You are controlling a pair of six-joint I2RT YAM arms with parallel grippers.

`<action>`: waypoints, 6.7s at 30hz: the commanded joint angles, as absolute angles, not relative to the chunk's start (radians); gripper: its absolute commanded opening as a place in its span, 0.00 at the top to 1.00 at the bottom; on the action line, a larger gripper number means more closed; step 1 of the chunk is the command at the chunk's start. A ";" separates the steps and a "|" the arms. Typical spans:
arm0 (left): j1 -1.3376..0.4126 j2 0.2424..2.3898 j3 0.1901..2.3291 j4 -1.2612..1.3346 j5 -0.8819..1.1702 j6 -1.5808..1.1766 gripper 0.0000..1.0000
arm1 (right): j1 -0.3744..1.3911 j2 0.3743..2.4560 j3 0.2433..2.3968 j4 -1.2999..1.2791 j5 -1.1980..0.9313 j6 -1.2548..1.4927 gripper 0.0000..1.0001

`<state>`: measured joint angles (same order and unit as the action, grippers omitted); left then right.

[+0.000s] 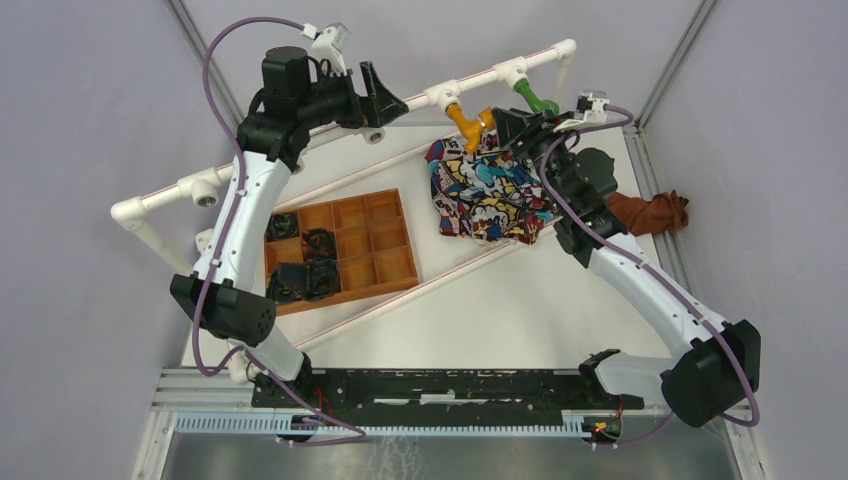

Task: Install the water faucets
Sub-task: Screw the water faucet onto the adaptor.

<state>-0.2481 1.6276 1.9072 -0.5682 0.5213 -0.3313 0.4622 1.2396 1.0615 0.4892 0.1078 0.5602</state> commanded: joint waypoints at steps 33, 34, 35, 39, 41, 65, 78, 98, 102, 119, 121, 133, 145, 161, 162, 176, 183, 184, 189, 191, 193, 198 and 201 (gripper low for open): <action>-0.249 1.597 1.850 -0.512 0.546 -0.338 0.00 | 0.559 1.295 0.979 0.537 -0.186 0.464 0.56; -0.251 1.597 1.851 -0.512 0.547 -0.337 0.00 | 0.561 1.295 0.982 0.528 -0.173 0.460 0.56; -0.250 1.599 1.853 -0.512 0.548 -0.337 0.00 | 0.561 1.291 0.980 0.516 -0.149 0.450 0.56; -0.250 1.597 1.853 -0.512 0.549 -0.335 0.00 | 0.560 1.230 0.967 0.449 -0.029 0.356 0.51; -0.250 1.596 1.854 -0.513 0.550 -0.333 0.00 | 0.560 1.178 0.956 0.407 0.035 0.264 0.45; -0.249 1.580 1.875 -0.531 0.538 -0.312 0.00 | 0.602 1.247 0.948 0.666 -0.018 0.091 0.34; -0.249 1.586 1.876 -0.528 0.540 -0.311 0.00 | 0.620 1.306 1.035 0.634 0.049 0.210 0.62; -0.248 1.559 1.857 -0.538 0.526 -0.297 0.00 | 0.591 1.387 0.910 0.982 -0.086 1.506 0.91; -0.249 1.553 1.849 -0.540 0.524 -0.295 0.00 | 0.591 1.373 0.914 0.941 -0.063 1.487 0.68; -0.248 1.552 1.849 -0.536 0.524 -0.297 0.00 | 0.590 1.304 0.870 0.839 -0.051 1.379 0.29; -0.248 1.555 1.851 -0.534 0.527 -0.300 0.00 | 0.588 1.295 0.857 0.836 -0.048 1.372 0.28; -0.249 1.557 1.853 -0.534 0.525 -0.301 0.00 | 0.583 1.278 0.851 0.821 -0.047 1.327 0.24; -0.248 1.579 1.888 -0.531 0.537 -0.312 0.00 | 0.583 1.079 0.794 0.527 -0.048 0.970 0.23; -0.249 1.575 1.901 -0.534 0.515 -0.302 0.00 | 0.885 0.946 0.994 -0.011 0.404 -0.711 0.19; -0.249 1.577 1.901 -0.537 0.512 -0.302 0.00 | 0.907 0.954 0.989 0.024 0.476 -0.804 0.18; -0.249 1.571 1.893 -0.552 0.469 -0.293 0.00 | 1.004 1.247 0.886 0.785 0.628 -1.746 0.07; -0.248 1.568 1.888 -0.558 0.472 -0.286 0.00 | 0.966 1.369 0.975 0.864 0.561 -1.786 0.08; -0.248 1.568 1.888 -0.562 0.472 -0.284 0.00 | 0.963 1.380 0.980 0.871 0.553 -1.792 0.08; -0.249 1.560 1.888 -0.570 0.467 -0.280 0.00 | 0.937 1.438 1.031 0.866 0.528 -1.792 0.16; -0.250 1.556 1.885 -0.571 0.464 -0.279 0.00 | 0.925 1.449 1.041 0.864 0.501 -1.776 0.25; -0.249 1.550 1.877 -0.564 0.462 -0.281 0.00 | 0.916 1.453 1.051 0.852 0.481 -1.748 0.34; -0.249 1.550 1.862 -0.552 0.464 -0.285 0.00 | 0.902 1.453 1.078 0.796 0.453 -1.648 0.53; -0.249 1.553 1.866 -0.552 0.466 -0.286 0.00 | 0.894 1.450 1.095 0.761 0.445 -1.554 0.62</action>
<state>-0.2443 1.5856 1.8614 -0.5507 0.4698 -0.3176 0.9051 1.4647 1.0176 0.7551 0.4892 -1.6894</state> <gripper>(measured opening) 0.994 0.424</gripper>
